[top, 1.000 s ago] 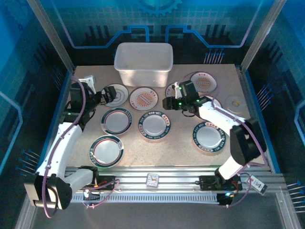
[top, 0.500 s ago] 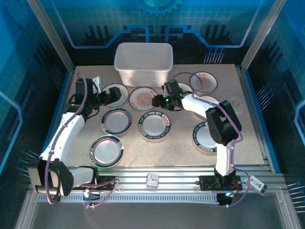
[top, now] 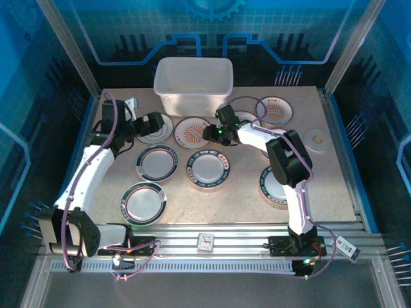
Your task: Place the plates into the plastic bin on the countertop
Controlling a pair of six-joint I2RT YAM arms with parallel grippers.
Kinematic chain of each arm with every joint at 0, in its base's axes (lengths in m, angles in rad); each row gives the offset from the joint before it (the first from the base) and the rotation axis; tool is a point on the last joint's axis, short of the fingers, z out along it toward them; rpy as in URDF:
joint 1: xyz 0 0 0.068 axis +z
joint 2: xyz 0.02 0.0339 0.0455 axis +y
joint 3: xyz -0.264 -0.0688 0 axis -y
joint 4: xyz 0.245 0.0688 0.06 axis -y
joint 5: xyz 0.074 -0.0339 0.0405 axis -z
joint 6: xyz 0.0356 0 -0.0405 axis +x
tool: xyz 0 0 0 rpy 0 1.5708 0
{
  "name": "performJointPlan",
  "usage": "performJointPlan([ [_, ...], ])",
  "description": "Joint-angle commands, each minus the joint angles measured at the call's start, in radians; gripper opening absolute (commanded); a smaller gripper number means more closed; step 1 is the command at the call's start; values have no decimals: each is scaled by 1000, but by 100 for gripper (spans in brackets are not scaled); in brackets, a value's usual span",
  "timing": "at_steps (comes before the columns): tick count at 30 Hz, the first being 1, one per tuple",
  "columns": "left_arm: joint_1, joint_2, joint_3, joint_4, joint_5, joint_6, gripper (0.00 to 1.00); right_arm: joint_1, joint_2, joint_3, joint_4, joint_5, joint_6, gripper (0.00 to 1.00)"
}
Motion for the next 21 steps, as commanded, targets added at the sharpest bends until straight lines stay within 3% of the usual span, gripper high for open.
performJointPlan([
  [1,12,13,44,-33,0,24,99,-1,34,36,-26,34,18,50],
  [8,12,45,79,-37,-2,19,99,-7,81,60,-3,-1,25,49],
  [21,12,73,120,-56,-19,15,99,-24,122,23,119,-53,54,34],
])
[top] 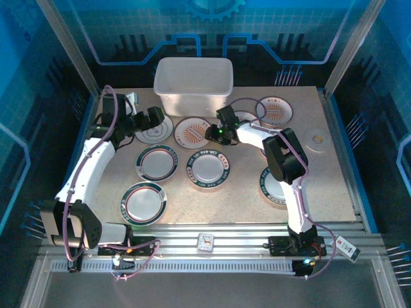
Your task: Place the plates into the plastic bin on the countertop
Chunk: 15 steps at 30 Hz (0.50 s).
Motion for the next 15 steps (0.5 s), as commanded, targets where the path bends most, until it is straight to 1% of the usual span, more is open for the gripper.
performJointPlan([
  [1,12,11,35,-26,-12,13,99,-3,49,-27,112,-33,20,33],
  [4,12,14,36,-30,-19,12,99,-4,42,-54,158,-37,31,27],
  [8,13,17,39,-35,-24,5,99,-7,35,-86,210,-43,44,22],
  [13,12,23,49,-54,-28,3,99,-8,17,-125,263,-51,60,12],
  [15,12,28,61,-72,-34,2,99,-9,-7,-154,299,-51,75,7],
])
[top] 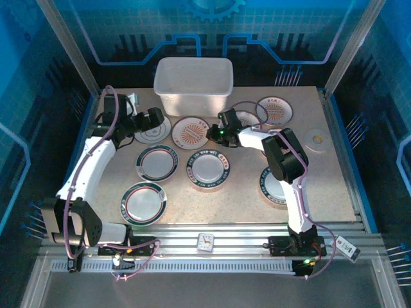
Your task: Place the plates into the plastic bin on the countertop
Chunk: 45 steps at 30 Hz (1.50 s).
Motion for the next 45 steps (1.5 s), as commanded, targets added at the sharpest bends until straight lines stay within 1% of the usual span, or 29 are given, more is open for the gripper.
performJointPlan([
  [1,12,15,65,-59,-24,2,99,3,-26,-66,64,2,19,5],
  [5,12,40,113,-88,-24,-2,99,2,-102,-127,107,18,50,0],
  [8,13,77,168,-100,-45,8,99,-3,-173,-185,156,35,82,0],
  [12,25,168,271,-111,-50,9,99,-10,-262,-228,169,41,94,0],
  [20,43,384,468,-89,-67,16,99,-23,-443,-312,130,31,78,0],
  [23,46,483,566,-81,-71,44,92,-37,-530,-354,117,24,82,0],
  [26,46,589,689,-105,-72,64,87,-53,-630,-374,41,32,44,0],
  [32,46,779,911,-178,-96,67,81,-112,-833,-416,-90,81,-4,0],
  [36,40,858,985,-197,-128,78,80,-149,-918,-423,-159,101,-19,0],
  [40,32,908,1029,-221,-161,95,78,-176,-964,-428,-201,113,-25,0],
  [43,28,930,1045,-236,-144,88,72,-188,-982,-434,-209,121,-25,0],
  [45,21,932,1043,-237,-121,88,66,-194,-986,-436,-212,121,-22,0],
])
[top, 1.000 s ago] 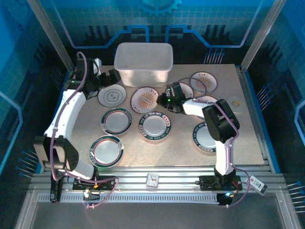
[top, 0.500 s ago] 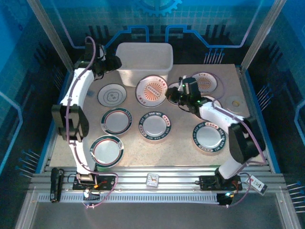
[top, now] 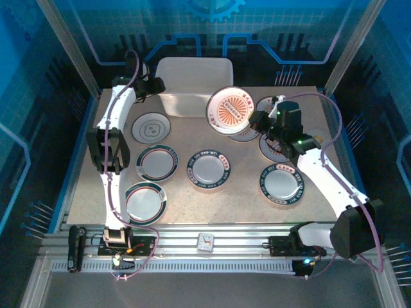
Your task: Place the plates into the plastic bin on the countertop
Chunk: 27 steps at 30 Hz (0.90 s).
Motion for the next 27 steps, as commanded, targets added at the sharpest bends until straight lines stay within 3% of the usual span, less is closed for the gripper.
performJointPlan([
  [1,-15,11,38,-40,23,12,63,-18,-26,-11,-19,13,-12,0],
  [10,-40,-37,-29,-46,56,-48,51,-41,-40,-36,4,2,7,0],
  [12,-40,-53,-51,-50,61,-74,52,-49,-47,-41,4,-1,7,0],
  [17,-45,-99,-119,-47,88,-124,41,-68,-68,-70,26,-11,16,0],
  [27,-70,-198,-237,-37,102,-209,46,-107,-100,-99,45,-54,32,0],
])
